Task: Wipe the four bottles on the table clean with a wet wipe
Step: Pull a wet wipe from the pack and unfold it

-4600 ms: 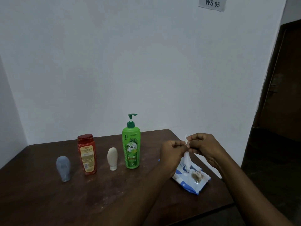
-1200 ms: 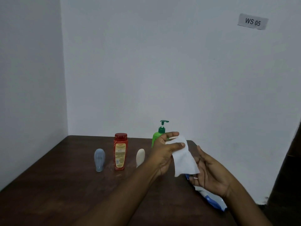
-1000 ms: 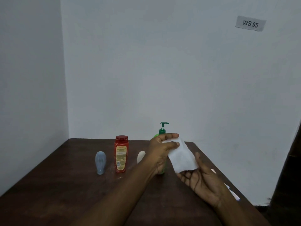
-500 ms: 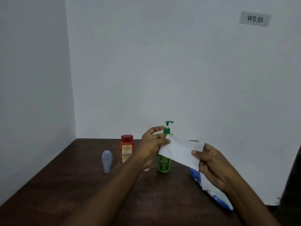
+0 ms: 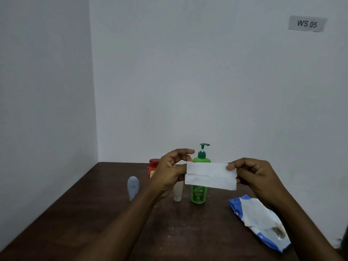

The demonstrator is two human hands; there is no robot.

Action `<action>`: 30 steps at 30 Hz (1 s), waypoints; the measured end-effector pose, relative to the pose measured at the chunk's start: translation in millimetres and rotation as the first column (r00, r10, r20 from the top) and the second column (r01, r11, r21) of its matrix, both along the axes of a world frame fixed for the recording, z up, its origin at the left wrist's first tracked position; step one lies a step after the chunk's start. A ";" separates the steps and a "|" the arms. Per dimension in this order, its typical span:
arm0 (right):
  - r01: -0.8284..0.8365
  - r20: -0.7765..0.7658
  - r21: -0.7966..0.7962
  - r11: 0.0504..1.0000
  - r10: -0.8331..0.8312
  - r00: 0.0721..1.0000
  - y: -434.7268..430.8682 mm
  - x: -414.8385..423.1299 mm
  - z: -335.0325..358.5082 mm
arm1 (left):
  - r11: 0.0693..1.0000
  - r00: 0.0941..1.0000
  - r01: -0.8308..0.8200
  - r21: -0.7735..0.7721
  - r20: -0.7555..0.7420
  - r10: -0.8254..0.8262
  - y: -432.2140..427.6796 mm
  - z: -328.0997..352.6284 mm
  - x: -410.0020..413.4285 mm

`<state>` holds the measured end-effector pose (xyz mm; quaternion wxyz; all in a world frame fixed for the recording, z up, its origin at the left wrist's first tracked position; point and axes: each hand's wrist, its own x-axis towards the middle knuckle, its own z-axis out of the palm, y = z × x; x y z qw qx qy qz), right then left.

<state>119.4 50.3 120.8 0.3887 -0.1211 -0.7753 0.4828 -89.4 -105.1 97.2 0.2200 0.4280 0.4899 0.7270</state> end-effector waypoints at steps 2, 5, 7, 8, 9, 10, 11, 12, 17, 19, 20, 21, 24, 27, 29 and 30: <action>0.004 0.004 0.028 1.000 -0.004 1.000 -0.4 -1.9 -2.2 | 1.000 0.993 0.029 -0.008 0.113 -0.028 1.9 -2.5 1.2; 0.015 0.024 0.056 0.998 -0.017 1.000 2.8 -4.4 -3.9 | 0.993 0.959 0.117 -0.030 0.262 -0.105 1.5 -2.7 4.6; 0.014 0.045 0.075 0.997 -0.018 0.999 6.6 -5.3 -4.9 | 0.992 0.971 0.091 -0.082 0.227 -0.071 3.0 -4.4 3.4; 0.009 0.059 0.083 0.996 -0.014 0.998 7.7 -4.8 -4.7 | 0.994 0.983 0.054 -0.099 0.182 -0.035 4.1 -5.2 2.5; -0.006 0.066 0.083 0.997 0.000 0.998 9.4 -4.1 -5.1 | 0.995 0.990 0.023 -0.102 0.142 -0.008 5.5 -5.3 0.6; -0.030 0.065 0.072 0.997 0.025 0.998 10.5 -2.8 -5.6 | 0.995 0.993 0.004 -0.098 0.119 0.008 6.4 -3.9 -0.7; -0.050 0.050 0.048 0.998 0.047 0.998 10.3 -1.9 -5.1 | 0.996 0.995 -0.009 -0.086 0.100 0.018 6.3 -0.8 -1.5; -0.071 0.019 -0.003 0.997 0.071 0.997 9.2 -0.4 -4.1 | 0.997 0.996 -0.017 -0.070 0.081 0.022 5.5 2.5 -1.5; -0.400 -0.198 -0.493 0.773 0.348 0.916 0.9 2.9 4.1 | 0.997 0.996 0.046 -0.065 -0.077 -0.051 -0.1 21.3 1.5; -0.406 -0.039 -0.513 0.756 0.452 0.891 3.0 -2.8 2.0 | 0.984 0.978 0.080 -0.160 -0.176 -0.108 -0.6 27.4 1.5; -0.382 0.071 -0.477 0.792 0.468 0.881 4.7 -8.2 -0.4 | 0.973 0.965 0.092 -0.211 -0.223 -0.140 -0.2 29.8 1.8; -0.351 0.183 -0.406 0.844 0.451 0.874 4.6 -13.8 -1.8 | 0.962 0.952 0.103 -0.252 -0.256 -0.169 0.3 31.3 2.1; -0.271 0.373 -0.213 0.939 0.335 0.865 -0.2 -24.8 -2.0 | 0.947 0.947 0.134 -0.292 -0.244 -0.209 1.3 30.6 4.0; -0.220 0.409 -0.167 0.961 0.271 0.871 -3.8 -28.0 2.0 | 0.962 0.979 0.203 -0.183 0.024 -0.202 2.5 21.8 8.7; -0.188 0.367 -0.156 0.970 0.234 0.900 -4.6 -29.3 2.0 | 0.964 0.922 0.257 -0.074 0.319 -0.221 5.2 11.8 16.5; -0.177 0.314 -0.190 0.966 0.230 0.921 -5.1 -30.1 1.2 | 0.956 0.869 0.284 -0.072 0.441 -0.225 7.4 5.5 21.7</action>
